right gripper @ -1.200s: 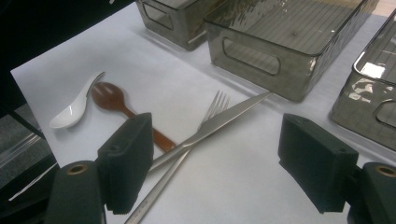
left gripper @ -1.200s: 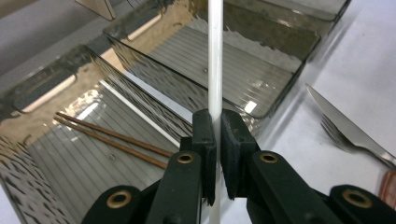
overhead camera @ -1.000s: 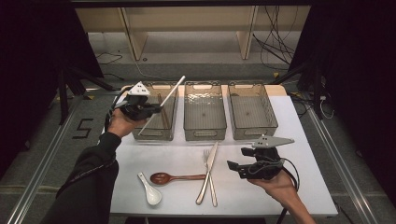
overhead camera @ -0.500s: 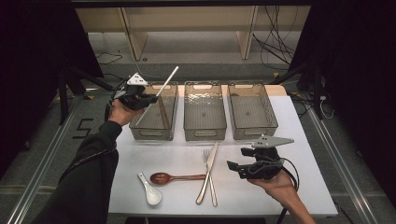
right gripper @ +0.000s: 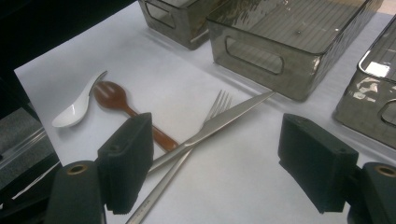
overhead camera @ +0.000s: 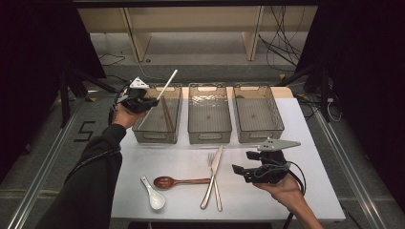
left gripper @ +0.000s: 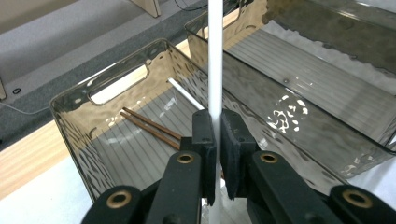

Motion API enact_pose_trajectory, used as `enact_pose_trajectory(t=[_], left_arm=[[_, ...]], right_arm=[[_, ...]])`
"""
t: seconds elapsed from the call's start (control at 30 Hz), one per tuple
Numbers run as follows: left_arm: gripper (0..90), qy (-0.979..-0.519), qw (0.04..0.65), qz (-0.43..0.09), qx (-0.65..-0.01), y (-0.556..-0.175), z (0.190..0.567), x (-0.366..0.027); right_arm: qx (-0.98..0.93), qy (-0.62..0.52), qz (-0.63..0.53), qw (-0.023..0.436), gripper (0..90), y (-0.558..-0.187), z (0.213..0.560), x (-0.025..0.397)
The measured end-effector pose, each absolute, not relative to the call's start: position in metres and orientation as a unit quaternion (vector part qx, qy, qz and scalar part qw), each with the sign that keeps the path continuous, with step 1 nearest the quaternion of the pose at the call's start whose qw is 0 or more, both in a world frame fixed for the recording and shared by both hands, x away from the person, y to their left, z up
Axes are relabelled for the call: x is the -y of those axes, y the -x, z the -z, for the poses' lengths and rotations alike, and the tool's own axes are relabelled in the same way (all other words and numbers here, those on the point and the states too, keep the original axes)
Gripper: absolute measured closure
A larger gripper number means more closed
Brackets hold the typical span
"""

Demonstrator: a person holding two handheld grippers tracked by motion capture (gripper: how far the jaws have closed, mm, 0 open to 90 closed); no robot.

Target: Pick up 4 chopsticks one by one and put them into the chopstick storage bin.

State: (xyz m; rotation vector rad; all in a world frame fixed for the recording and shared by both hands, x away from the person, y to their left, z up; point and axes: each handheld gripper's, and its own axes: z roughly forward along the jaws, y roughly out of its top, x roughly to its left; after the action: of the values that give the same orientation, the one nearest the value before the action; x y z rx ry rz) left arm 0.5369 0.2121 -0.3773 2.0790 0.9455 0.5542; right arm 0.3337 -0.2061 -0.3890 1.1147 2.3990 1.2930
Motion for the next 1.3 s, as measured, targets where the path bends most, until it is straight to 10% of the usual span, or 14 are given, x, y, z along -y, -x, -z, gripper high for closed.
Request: enact_pose_trajectory(t=[0.6, 1.3], left_arm=[[82.1, -0.813, 0.345, -0.204, -0.423, -0.542, 0.396, -0.216], [44.9, -0.823, 0.388, -0.152, -0.385, -0.476, 0.374, -0.206]], right_arm=[[-0.811, -0.375, -0.438, 0.099, 27.7, -0.334, 0.389, 0.206], [-0.810, -0.377, -0.438, 0.101, 27.7, -0.333, 0.388, 0.206]])
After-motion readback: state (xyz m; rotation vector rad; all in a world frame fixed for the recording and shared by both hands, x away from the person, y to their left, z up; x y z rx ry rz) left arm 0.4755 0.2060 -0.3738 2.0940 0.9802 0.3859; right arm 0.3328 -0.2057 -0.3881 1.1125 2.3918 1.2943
